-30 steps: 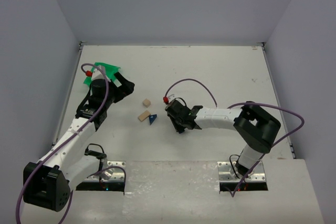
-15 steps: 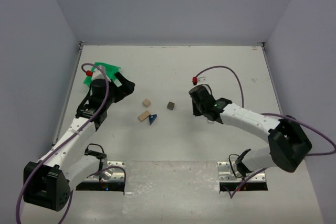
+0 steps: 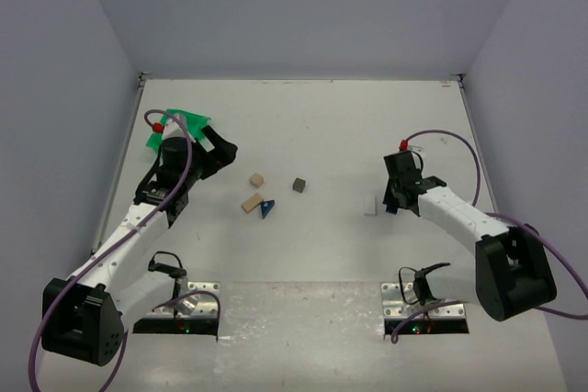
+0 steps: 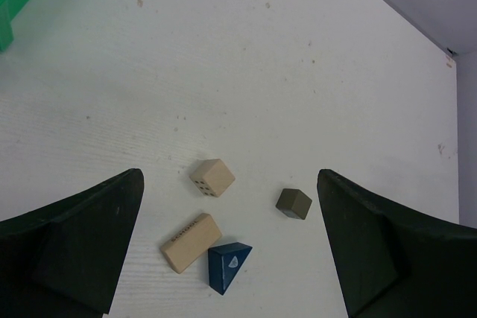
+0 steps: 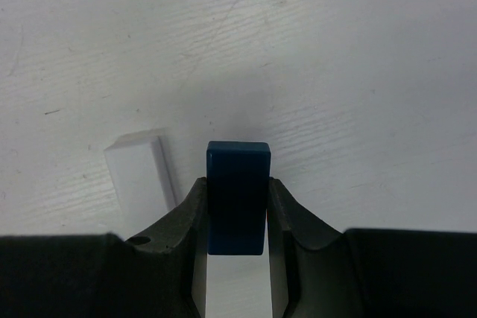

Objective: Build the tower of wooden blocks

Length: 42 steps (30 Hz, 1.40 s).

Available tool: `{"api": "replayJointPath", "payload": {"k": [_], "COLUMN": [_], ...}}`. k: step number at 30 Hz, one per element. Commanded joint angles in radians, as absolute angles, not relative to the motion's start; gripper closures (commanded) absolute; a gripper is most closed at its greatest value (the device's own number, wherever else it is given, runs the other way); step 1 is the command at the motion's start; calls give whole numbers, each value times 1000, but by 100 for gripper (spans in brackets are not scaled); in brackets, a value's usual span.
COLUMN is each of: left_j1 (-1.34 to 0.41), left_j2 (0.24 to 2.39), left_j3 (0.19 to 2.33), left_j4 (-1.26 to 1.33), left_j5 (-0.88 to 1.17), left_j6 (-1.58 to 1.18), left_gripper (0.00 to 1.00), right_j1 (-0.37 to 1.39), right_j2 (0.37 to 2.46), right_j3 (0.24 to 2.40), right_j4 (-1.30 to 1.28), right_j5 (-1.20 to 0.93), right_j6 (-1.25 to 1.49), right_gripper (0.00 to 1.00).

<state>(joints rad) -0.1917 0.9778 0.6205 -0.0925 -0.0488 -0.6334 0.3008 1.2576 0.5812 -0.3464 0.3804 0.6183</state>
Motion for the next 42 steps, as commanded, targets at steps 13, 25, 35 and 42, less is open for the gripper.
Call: {"api": "replayJointPath", "payload": {"k": [13, 25, 35, 42], "left_j1": [-206, -206, -209, -212], "left_j2": [969, 971, 971, 970], "left_j3": [613, 614, 617, 618], "left_j4": [-40, -40, -40, -40], "left_j5": [-40, -40, -37, -37], "left_j6": [-630, -629, -629, -627], "left_gripper": [0, 0, 0, 0], "right_j1": [293, 293, 293, 293], "right_j2": [1363, 1385, 1382, 1382], "right_j3": [582, 572, 567, 570], "right_j4": [-176, -160, -159, -166], "right_j5": [268, 258, 228, 231], "right_j6": [553, 532, 531, 542], "right_gripper": [79, 76, 73, 67]}}
